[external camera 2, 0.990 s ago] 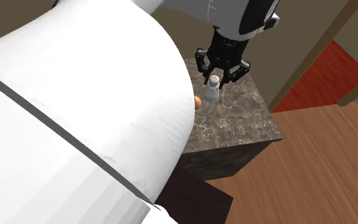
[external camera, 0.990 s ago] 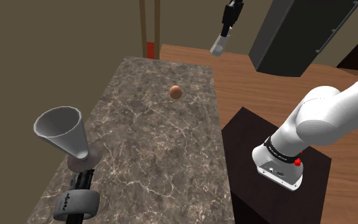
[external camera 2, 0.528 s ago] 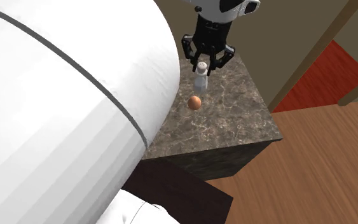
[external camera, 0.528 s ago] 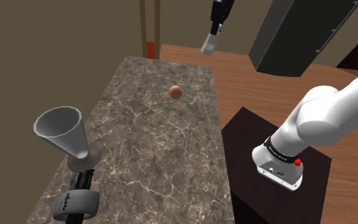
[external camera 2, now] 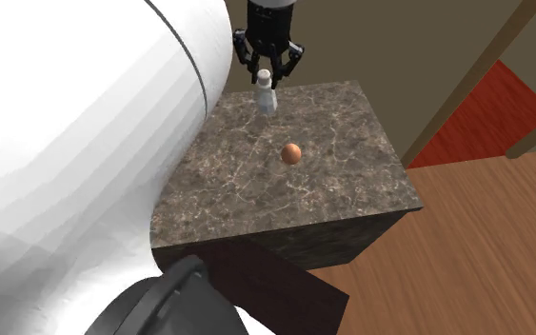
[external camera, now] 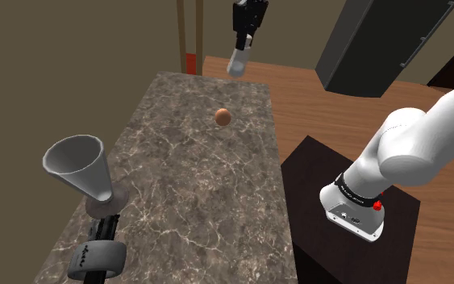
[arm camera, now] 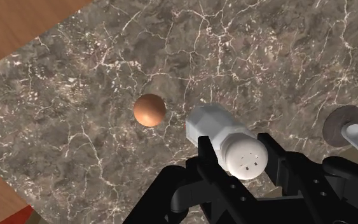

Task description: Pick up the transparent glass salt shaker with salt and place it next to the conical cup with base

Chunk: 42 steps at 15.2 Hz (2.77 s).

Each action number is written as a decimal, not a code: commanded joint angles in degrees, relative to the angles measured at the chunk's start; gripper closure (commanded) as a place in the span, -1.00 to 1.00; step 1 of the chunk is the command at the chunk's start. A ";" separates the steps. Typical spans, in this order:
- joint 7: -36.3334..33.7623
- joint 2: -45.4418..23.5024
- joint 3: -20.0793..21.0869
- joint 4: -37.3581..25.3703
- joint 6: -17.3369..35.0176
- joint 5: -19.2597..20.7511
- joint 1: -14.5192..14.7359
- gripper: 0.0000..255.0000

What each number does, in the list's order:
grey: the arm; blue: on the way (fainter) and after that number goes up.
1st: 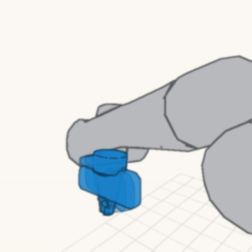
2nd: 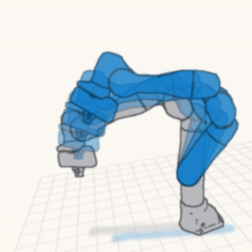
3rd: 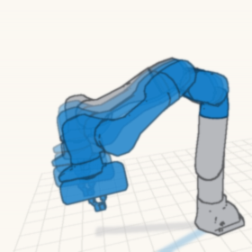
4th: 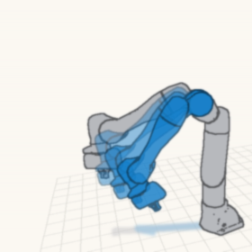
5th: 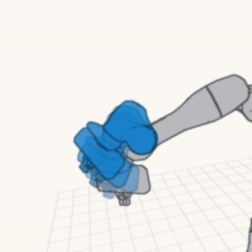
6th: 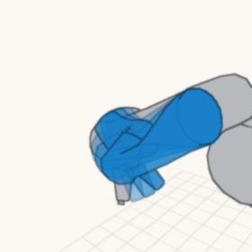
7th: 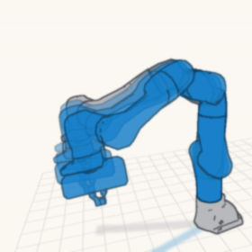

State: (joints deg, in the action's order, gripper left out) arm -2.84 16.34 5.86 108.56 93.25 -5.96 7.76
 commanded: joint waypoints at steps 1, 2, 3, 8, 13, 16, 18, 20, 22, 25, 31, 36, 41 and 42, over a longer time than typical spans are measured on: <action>-2.76 -2.84 1.77 -3.14 -0.05 -0.13 0.88 1.00; -4.06 -4.17 2.59 -4.49 0.04 -0.10 1.33 1.00; -5.36 -5.55 3.40 -5.92 0.09 -0.02 1.80 1.00; -11.90 -13.29 7.20 -14.36 -0.19 1.20 4.30 1.00; -18.45 -22.67 10.40 -25.48 -1.81 3.89 7.61 1.00; -22.22 -29.35 11.80 -34.07 -3.81 6.20 10.36 1.00; -24.57 -34.45 12.47 -41.07 -5.82 8.01 12.64 1.00; -26.70 -40.42 12.84 -49.82 -8.70 10.05 15.48 1.00; -28.42 -48.30 12.78 -62.38 -13.39 12.49 19.31 1.00; -28.29 -45.58 12.75 -55.39 -9.13 11.60 18.15 1.00; -28.04 -42.44 12.89 -45.55 -2.44 10.69 16.62 1.00; -27.84 -40.98 12.89 -39.37 2.28 10.25 15.85 1.00; -27.68 -40.19 12.86 -34.27 6.58 10.02 15.34 1.00; -27.66 -40.09 12.84 -33.35 7.40 9.99 15.26 1.00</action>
State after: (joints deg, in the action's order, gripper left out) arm -30.48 -23.58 18.73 74.54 99.78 3.98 23.02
